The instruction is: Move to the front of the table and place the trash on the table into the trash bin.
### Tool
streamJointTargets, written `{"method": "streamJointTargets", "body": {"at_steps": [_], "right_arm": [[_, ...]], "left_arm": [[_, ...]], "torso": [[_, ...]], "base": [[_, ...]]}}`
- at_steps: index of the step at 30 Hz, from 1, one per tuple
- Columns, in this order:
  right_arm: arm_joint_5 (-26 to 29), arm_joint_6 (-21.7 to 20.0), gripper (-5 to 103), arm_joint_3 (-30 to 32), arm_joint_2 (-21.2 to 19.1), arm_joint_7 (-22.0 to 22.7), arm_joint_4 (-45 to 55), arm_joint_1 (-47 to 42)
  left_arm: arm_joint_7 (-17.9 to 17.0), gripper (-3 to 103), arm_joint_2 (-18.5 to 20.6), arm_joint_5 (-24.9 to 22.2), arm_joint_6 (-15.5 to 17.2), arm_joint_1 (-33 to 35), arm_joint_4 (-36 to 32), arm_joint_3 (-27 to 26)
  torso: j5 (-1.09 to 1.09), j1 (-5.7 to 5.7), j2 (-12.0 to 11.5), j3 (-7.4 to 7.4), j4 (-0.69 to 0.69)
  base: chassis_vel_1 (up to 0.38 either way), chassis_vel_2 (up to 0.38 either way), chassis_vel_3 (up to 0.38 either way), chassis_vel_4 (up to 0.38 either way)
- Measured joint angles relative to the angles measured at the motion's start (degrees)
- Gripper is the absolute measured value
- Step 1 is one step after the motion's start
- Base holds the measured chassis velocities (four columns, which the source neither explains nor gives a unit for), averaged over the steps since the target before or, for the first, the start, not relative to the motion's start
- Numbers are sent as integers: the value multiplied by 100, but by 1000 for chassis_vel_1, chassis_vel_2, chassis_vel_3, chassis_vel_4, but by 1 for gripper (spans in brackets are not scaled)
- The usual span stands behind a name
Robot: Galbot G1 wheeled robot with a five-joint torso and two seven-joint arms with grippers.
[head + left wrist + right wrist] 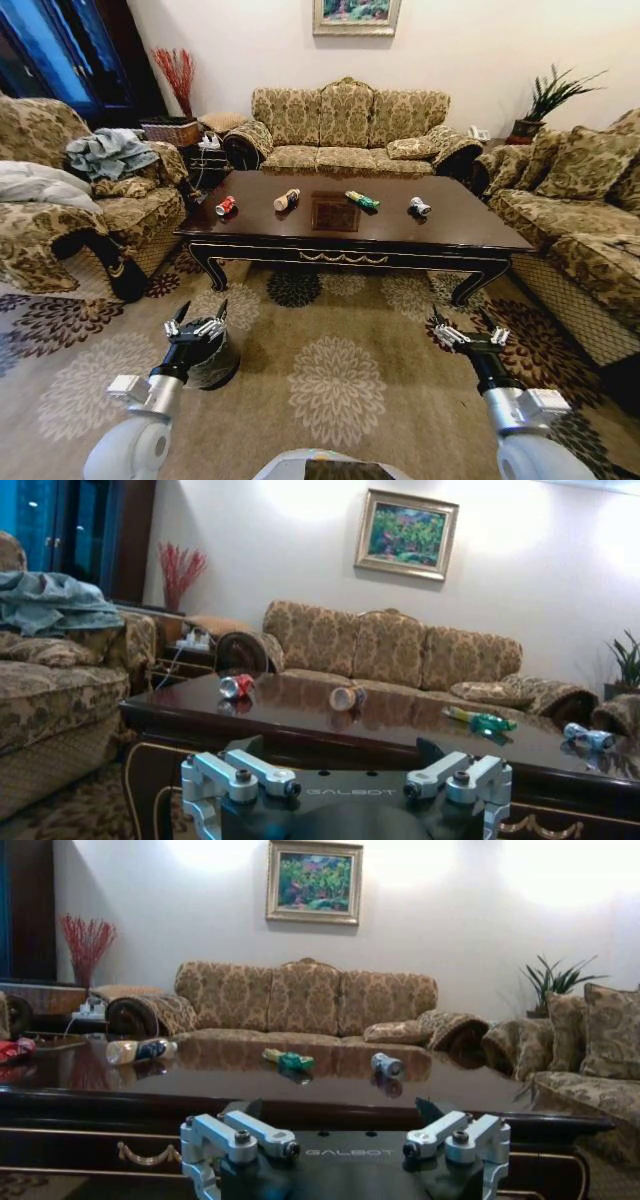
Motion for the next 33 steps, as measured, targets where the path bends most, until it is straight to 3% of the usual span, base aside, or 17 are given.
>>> {"method": "streamJointTargets", "body": {"at_steps": [15, 33], "right_arm": [[120, -39, 100, 86, -25, 127, 207, 30], [85, -9, 100, 8, -11, 203, 128, 8]], "left_arm": [[-144, 100, 59, 80, 132, 59, -437, -89], [-117, 100, 3, 171, 107, -3, -316, -81]], "torso": [[0, 0, 0, 0, 0], [0, 0, 0, 0, 0]], "base": [[0, 0, 0, 0], [0, 0, 0, 0]]}}
